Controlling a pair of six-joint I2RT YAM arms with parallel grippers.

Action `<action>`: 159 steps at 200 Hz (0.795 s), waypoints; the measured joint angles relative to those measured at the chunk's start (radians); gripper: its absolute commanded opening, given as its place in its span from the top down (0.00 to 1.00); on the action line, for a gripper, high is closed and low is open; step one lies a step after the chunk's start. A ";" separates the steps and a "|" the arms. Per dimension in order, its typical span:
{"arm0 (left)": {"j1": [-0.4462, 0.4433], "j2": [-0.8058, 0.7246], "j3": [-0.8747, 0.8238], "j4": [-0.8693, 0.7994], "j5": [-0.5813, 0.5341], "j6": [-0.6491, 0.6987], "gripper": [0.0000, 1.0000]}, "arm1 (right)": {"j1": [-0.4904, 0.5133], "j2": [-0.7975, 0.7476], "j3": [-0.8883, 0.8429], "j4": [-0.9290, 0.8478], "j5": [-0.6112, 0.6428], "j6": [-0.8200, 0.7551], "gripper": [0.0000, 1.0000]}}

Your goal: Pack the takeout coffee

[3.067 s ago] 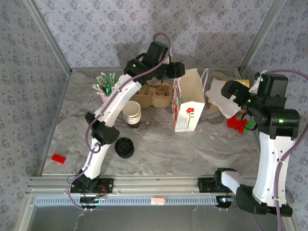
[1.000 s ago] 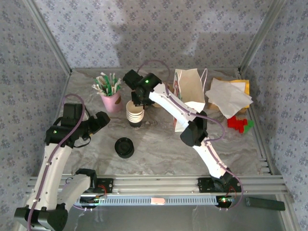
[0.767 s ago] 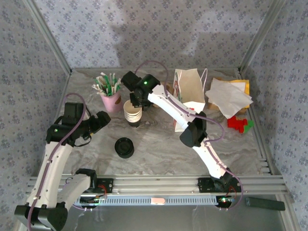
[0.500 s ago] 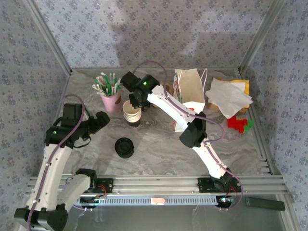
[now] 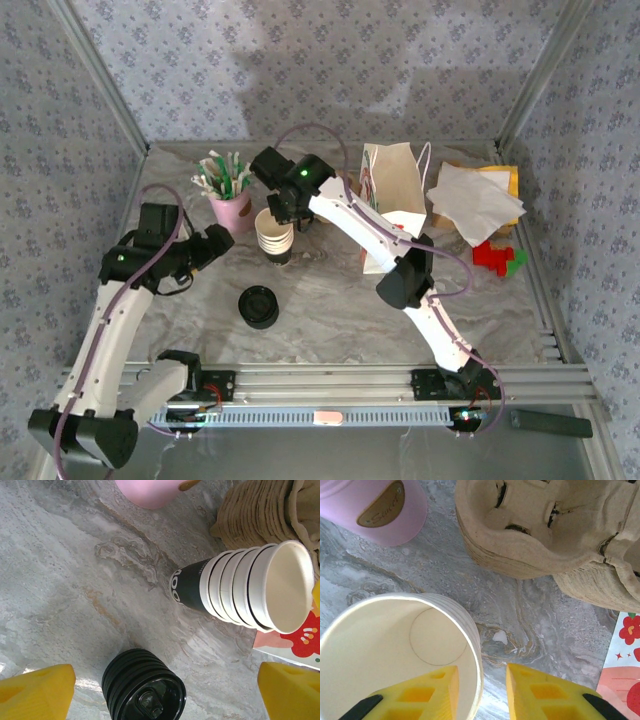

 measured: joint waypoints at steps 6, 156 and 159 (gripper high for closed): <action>-0.004 0.005 0.003 0.000 0.000 0.000 0.06 | 0.000 0.000 -0.004 0.000 0.000 -0.001 0.66; -0.039 0.042 0.060 -0.005 -0.026 0.001 0.05 | 0.000 0.000 -0.036 0.044 -0.001 -0.027 0.90; -0.040 0.042 0.060 -0.005 -0.026 0.001 0.05 | 0.000 -0.001 -0.036 0.044 -0.001 -0.029 0.90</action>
